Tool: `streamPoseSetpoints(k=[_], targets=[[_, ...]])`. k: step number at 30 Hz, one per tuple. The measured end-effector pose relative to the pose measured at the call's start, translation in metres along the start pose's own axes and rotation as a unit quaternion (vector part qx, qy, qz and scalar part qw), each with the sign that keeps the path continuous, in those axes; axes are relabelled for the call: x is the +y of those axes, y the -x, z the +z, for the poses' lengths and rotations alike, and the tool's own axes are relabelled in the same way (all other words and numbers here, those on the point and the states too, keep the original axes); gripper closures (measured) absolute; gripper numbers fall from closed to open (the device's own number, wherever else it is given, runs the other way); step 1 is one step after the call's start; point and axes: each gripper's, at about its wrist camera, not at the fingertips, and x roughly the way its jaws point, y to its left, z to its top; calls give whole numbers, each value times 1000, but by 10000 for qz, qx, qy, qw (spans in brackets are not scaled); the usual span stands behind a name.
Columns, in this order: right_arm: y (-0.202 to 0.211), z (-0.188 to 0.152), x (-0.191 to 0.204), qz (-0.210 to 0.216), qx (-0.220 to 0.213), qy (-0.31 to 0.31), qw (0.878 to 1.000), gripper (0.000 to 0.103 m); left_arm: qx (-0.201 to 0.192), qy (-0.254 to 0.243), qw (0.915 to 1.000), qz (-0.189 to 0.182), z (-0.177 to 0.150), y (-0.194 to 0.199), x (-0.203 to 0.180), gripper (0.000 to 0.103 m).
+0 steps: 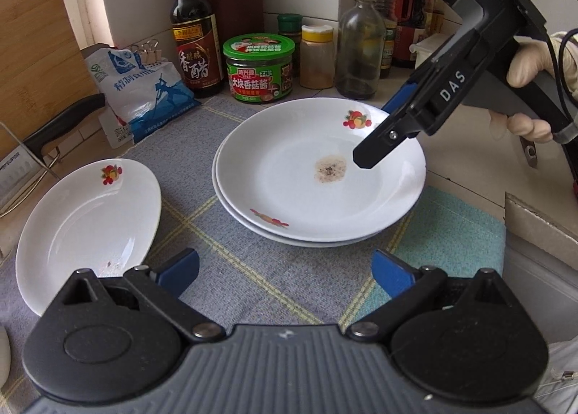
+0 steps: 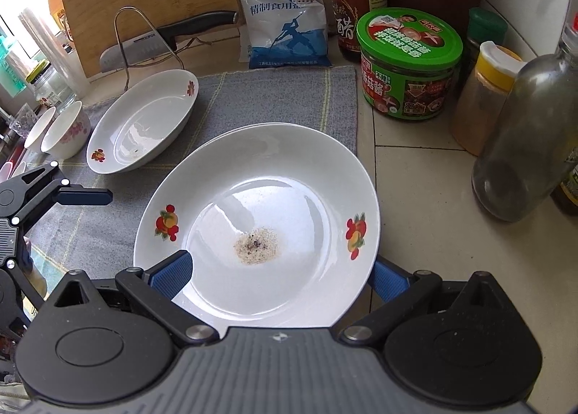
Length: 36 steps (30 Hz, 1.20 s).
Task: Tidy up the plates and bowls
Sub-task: 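Open the right tool and withdraw from the stacked plates, then grasp the rim of the deep white plate with the right tool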
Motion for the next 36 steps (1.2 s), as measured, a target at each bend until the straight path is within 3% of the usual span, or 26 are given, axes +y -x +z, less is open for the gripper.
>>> streamPoseSetpoints(k=[10, 19, 25, 36], targets=[[7, -3, 17, -363, -135, -127, 9992, 0, -184, 404, 9981, 429, -27, 44, 30, 2], [17, -1, 84, -261, -777, -462, 9956, 0, -356, 273, 9968, 659, -56, 68, 84, 2], [6, 15, 124, -59, -978, -294, 9948, 0, -418, 660, 9938, 793, -66, 56, 112, 2], [-51, 92, 126, 479, -500, 584, 9959, 0, -169, 1242, 9845, 1223, -65, 11, 119, 2]])
